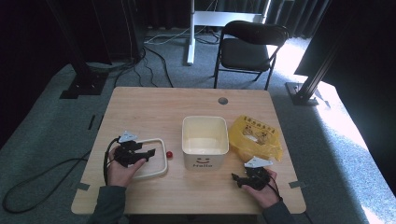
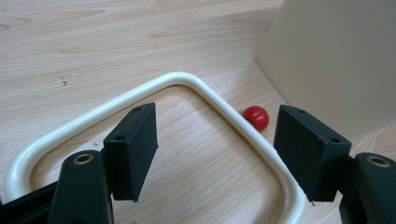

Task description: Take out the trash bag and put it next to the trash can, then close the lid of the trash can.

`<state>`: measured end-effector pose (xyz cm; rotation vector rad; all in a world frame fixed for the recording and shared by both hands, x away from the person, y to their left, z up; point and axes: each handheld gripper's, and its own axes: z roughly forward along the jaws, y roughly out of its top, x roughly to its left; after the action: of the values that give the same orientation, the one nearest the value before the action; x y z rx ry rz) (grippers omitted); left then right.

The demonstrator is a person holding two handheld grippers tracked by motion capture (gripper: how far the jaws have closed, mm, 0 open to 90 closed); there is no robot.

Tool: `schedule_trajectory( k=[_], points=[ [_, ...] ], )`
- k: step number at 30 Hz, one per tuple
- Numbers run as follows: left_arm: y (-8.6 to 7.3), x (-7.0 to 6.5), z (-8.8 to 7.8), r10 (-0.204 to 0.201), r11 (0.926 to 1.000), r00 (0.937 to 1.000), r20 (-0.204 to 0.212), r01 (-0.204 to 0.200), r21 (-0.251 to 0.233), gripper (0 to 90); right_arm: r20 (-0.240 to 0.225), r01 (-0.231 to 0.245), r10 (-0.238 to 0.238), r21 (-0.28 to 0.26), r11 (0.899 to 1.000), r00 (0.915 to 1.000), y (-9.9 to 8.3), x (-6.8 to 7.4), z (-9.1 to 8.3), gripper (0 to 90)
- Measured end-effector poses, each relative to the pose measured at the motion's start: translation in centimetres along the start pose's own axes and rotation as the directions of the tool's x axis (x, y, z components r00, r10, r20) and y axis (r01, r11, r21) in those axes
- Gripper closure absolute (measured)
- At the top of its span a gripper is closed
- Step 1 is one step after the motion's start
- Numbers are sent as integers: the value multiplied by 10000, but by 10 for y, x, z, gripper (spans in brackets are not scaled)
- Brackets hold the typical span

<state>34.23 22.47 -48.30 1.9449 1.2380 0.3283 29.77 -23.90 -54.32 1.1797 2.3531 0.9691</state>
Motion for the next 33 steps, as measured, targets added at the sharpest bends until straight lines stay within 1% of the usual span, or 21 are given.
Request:
schedule_trajectory(
  k=[5,7,9,11,14,15,18,23,25,28,31,33],
  points=[
    [-1,4,-3,-80,10000,9999,-75,80,-19,309,15,-26,26,-25,10000,10000,0,0,0,291],
    [-1,6,-4,-77,10000,9998,-209,76,-30,309,15,-26,26,-36,10000,10000,0,0,0,289],
    [-1,8,-5,-87,10000,9996,-257,86,-11,309,14,-37,37,-53,10000,10000,0,1,1,283],
    [-1,10,-5,-155,9999,9995,-272,155,-32,309,15,-34,34,-65,10000,10000,0,1,1,279],
    [-1,11,-8,-146,9999,9993,-350,144,-56,309,24,-34,34,-93,10000,10000,0,1,1,271],
    [-1,11,-8,-166,9998,9993,-343,163,-79,309,20,-30,30,-98,9999,10000,0,1,1,270],
    [-2,14,-10,-128,9999,9996,-254,130,66,327,19,-29,30,-101,9999,10000,0,1,1,271],
    [-2,17,-11,-106,9998,9996,-250,110,186,343,15,-16,16,-125,9999,10000,-1,1,1,268],
    [-2,17,-12,-55,9997,9995,-321,63,227,343,23,-17,17,-131,9999,10000,-1,1,2,267],
    [-3,20,-13,-138,9996,9995,-271,144,228,343,25,-16,16,-140,9999,10000,-1,1,2,266],
    [-4,24,-14,-347,9991,9994,-88,349,249,343,26,-16,17,-145,9999,10000,-1,1,2,266],
    [-5,25,-14,-306,9992,9993,-197,311,243,343,28,3,-2,-158,9999,10000,-1,1,2,266]
  ],
)
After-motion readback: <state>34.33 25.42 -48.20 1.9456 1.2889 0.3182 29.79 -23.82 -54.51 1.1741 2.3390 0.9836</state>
